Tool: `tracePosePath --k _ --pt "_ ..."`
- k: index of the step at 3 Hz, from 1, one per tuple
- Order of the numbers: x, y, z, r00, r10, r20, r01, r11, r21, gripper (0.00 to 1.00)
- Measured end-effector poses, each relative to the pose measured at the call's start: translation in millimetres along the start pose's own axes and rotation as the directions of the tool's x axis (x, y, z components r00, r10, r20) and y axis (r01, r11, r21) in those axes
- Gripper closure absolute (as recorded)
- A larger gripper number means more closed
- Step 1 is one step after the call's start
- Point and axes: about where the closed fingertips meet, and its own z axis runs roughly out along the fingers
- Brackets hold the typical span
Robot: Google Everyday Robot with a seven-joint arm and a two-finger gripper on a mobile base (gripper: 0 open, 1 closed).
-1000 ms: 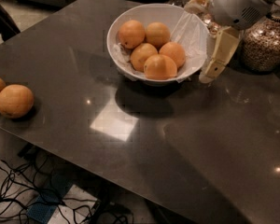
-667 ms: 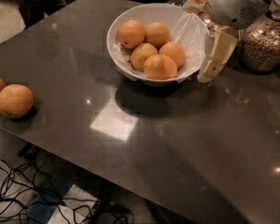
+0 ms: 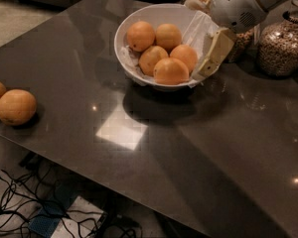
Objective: Pick orange from white bowl
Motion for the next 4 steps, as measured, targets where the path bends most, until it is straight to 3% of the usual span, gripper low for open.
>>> tracePosePath --k 2,4 --pt "-12 -56 38 0.988 0.050 0.148 -0.065 0.9936 0.093 0.00" --pt "-11 -70 48 0.990 0.058 0.126 -0.070 0.9927 0.098 0.00"
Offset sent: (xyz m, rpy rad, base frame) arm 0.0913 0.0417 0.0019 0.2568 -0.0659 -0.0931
